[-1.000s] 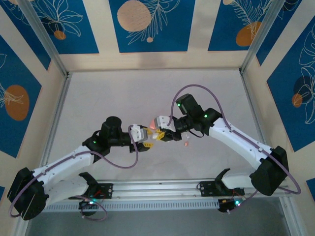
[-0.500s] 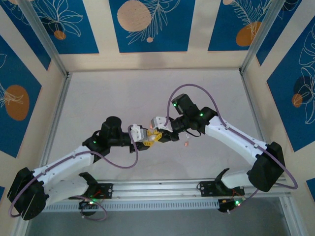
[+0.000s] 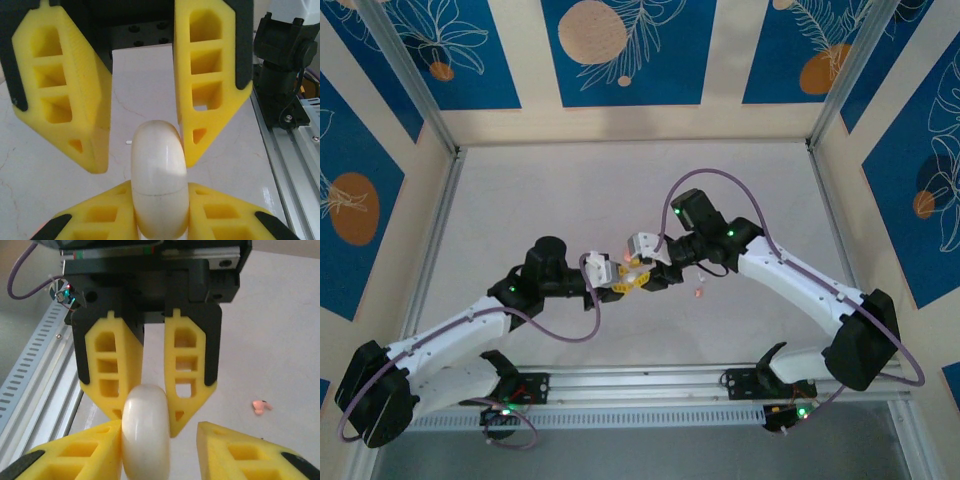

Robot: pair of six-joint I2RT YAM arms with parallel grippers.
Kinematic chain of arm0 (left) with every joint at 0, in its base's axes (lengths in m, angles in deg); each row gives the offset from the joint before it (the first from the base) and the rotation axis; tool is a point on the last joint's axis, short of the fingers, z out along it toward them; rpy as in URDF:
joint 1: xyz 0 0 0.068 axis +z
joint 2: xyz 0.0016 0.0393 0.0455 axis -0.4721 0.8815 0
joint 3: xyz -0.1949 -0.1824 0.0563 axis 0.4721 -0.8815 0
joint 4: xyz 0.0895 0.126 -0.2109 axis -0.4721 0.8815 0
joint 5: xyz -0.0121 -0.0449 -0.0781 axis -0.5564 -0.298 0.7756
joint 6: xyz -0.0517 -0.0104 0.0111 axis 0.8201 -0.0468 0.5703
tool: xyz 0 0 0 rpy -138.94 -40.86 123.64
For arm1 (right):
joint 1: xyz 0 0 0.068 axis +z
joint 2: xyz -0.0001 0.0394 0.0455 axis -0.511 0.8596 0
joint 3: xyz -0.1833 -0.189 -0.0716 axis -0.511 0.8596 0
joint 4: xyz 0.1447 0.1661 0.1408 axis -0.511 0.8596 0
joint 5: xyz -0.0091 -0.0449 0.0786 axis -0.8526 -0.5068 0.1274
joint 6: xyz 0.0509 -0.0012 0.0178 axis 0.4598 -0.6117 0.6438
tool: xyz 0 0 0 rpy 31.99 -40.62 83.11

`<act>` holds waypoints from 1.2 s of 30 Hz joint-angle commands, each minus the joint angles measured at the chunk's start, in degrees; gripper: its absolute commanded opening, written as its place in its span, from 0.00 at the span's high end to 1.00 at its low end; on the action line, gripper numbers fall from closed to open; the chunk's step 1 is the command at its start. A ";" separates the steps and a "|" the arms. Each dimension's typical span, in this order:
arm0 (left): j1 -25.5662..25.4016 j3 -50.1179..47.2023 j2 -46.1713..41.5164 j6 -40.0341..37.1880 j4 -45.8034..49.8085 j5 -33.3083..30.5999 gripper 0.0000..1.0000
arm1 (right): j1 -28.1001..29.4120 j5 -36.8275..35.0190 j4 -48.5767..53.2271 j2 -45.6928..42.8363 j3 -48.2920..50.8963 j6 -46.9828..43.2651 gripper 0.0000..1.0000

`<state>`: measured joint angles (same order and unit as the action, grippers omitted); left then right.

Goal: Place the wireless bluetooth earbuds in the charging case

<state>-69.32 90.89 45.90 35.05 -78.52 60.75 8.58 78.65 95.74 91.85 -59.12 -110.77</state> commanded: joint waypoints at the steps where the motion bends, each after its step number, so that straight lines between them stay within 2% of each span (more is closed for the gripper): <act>1: -0.44 0.80 -0.74 0.40 -1.78 1.54 0.76 | -1.45 1.07 -2.08 -1.78 1.38 1.82 0.56; 6: -0.43 0.80 -0.83 0.56 -1.89 1.63 0.77 | -3.80 -0.31 -6.31 -2.77 2.98 5.00 0.55; 12: -0.47 0.43 -0.65 0.63 -2.31 1.54 0.77 | -7.96 2.40 -10.59 -4.09 4.50 9.89 0.55; 19: -0.42 -0.58 -0.39 1.42 -4.17 -0.29 0.78 | -9.17 5.05 -12.17 -6.24 5.74 13.49 0.54; 23: -0.27 -3.45 0.21 3.80 -9.91 -3.85 0.79 | -10.42 4.19 -14.07 -8.55 7.08 21.09 0.54; 25: -0.14 -5.67 0.58 5.65 -13.81 -6.30 0.79 | -11.36 1.32 -13.89 -8.97 7.32 29.01 0.53; 28: -0.07 -8.35 0.76 8.67 -17.31 -9.20 0.79 | -13.55 0.32 -9.95 -8.12 6.89 41.07 0.53; 30: -0.09 -10.51 0.84 10.96 -19.95 -10.76 0.79 | -14.47 0.24 -5.68 -6.95 6.62 45.83 0.53; 34: -0.07 -14.85 0.28 14.26 -23.82 -13.44 0.79 | -14.61 -2.59 3.26 -3.78 5.73 50.68 0.53; 36: -0.05 -15.83 -0.31 14.71 -23.33 -14.32 0.79 | -14.61 -6.84 7.94 -1.11 3.78 53.47 0.53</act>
<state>-69.34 76.36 46.47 46.72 -97.76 49.01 -6.00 76.16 93.49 88.28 -52.98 -65.02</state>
